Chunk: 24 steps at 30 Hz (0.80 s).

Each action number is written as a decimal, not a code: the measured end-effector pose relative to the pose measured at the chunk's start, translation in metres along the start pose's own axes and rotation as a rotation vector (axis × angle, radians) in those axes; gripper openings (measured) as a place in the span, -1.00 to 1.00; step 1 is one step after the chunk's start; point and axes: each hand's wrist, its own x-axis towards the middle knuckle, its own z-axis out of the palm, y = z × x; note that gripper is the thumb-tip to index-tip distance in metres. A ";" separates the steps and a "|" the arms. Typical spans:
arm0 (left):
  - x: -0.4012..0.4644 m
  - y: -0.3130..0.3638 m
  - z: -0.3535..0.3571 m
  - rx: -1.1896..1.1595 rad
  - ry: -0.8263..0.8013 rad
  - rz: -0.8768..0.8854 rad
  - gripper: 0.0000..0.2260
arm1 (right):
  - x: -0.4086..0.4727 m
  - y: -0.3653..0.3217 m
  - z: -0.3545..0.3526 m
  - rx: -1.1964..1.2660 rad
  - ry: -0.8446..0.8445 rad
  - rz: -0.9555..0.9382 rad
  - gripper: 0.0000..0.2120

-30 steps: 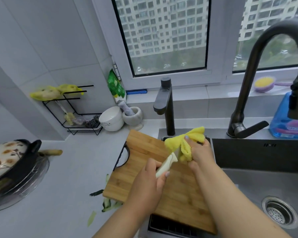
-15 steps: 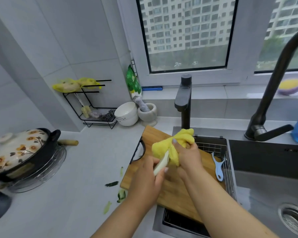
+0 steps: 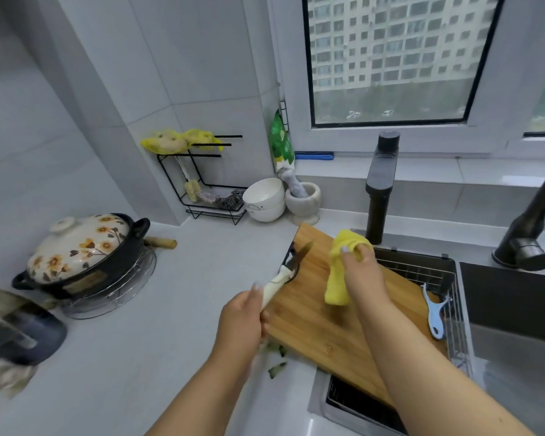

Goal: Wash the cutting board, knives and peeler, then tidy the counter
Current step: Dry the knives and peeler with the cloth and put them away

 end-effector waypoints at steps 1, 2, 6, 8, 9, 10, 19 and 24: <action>0.001 0.003 -0.001 -0.157 -0.017 -0.092 -0.64 | -0.003 -0.002 0.002 -0.049 -0.042 -0.008 -0.61; 0.001 0.007 -0.002 -0.301 -0.040 -0.166 -0.62 | -0.006 -0.004 0.004 -0.079 -0.078 -0.026 -0.64; 0.000 0.019 -0.009 -0.612 -0.174 -0.271 -0.62 | -0.017 -0.008 0.015 -0.140 -0.181 -0.040 -0.75; 0.001 0.023 -0.014 -0.690 -0.226 -0.281 -0.65 | -0.022 -0.012 0.019 -0.150 -0.192 -0.051 -0.81; 0.000 0.025 -0.017 -0.725 -0.247 -0.280 -0.66 | -0.025 -0.015 0.023 -0.144 -0.190 -0.060 -0.84; 0.000 0.027 -0.021 -0.750 -0.261 -0.273 -0.67 | -0.030 -0.019 0.026 -0.132 -0.184 -0.076 -0.86; 0.003 0.032 -0.082 -0.718 -0.111 -0.232 -0.82 | -0.095 -0.051 0.091 0.007 -0.420 -0.261 -0.88; 0.003 0.027 -0.132 -0.714 -0.046 -0.217 -0.81 | -0.141 -0.060 0.142 -0.017 -0.604 -0.313 -0.94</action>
